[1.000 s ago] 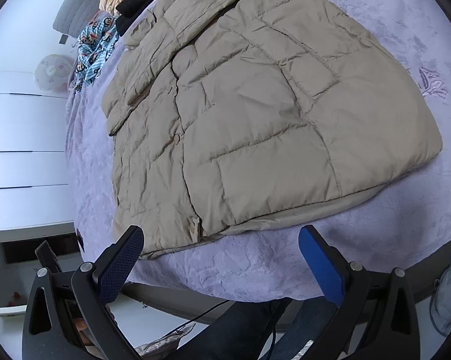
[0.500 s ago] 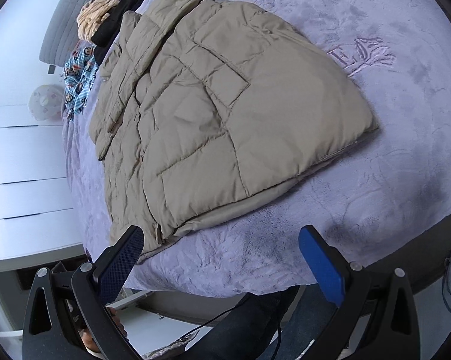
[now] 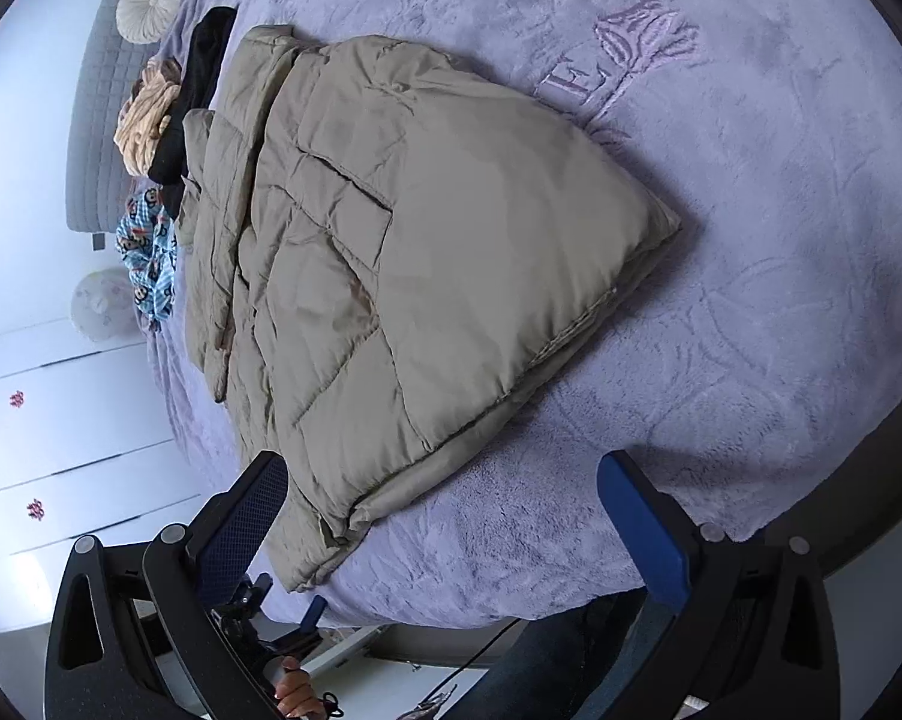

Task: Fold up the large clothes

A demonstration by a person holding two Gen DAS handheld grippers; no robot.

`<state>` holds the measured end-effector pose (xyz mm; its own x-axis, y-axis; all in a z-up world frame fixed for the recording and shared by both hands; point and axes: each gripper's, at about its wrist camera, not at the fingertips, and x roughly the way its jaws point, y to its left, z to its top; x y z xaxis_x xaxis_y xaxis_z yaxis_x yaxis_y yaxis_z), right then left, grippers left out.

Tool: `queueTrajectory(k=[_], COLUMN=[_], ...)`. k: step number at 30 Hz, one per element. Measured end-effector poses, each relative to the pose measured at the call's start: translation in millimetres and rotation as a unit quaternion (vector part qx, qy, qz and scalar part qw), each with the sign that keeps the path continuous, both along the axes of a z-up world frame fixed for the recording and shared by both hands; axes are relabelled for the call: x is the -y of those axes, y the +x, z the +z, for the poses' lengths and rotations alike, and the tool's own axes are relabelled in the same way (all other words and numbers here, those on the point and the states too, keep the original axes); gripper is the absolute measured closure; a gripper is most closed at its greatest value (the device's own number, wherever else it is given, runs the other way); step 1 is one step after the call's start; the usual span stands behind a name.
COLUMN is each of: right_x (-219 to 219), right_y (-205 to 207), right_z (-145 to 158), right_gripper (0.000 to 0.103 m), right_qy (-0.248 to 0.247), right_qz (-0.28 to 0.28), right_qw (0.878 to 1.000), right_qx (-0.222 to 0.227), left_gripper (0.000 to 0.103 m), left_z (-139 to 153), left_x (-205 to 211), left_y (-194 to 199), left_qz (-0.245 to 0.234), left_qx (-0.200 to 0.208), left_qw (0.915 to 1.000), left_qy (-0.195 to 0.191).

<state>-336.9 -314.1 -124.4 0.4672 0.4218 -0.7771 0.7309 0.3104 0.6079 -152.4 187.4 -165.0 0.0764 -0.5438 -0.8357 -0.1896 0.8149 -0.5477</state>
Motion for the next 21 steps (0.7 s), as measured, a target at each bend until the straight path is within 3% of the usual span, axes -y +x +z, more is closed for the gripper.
queueTrajectory(k=[10,13,14,15,17,20,21], right_x=[18,14,13,11,8,6,5], right_y=[10,16,19,21,23,25,26], right_z=[-22,-27,-29,-32,-35,-36,-36], right_gripper=[0.0,0.001,0.002,0.004,0.006,0.016,0.028], right_qy=[0.046,0.066,0.069,0.072,0.077,0.076,0.073], right_qz=[-0.084,-0.099,-0.102,-0.104,-0.107,-0.112,-0.112], right_qw=[0.994,0.992,0.991,0.991,0.991,0.99,0.991], right_qx=[0.042,0.045,0.044,0.042,0.039,0.036,0.03], left_gripper=[0.004,0.019,0.036,0.046,0.08,0.083,0.085], left_z=[-6,-9,-9,-10,-9,1,6], left_x=[21,25,26,27,26,20,19], left_y=[35,37,38,40,43,46,47], left_qz=[0.003,-0.005,-0.008,-0.015,-0.025,-0.034,-0.039], left_qx=[0.006,0.001,0.0,-0.001,0.002,0.021,0.031], left_qw=[0.9999,1.0,1.0,0.9999,0.9997,0.9992,0.9988], left_qy=[-0.012,-0.001,0.002,0.005,0.006,-0.005,-0.007])
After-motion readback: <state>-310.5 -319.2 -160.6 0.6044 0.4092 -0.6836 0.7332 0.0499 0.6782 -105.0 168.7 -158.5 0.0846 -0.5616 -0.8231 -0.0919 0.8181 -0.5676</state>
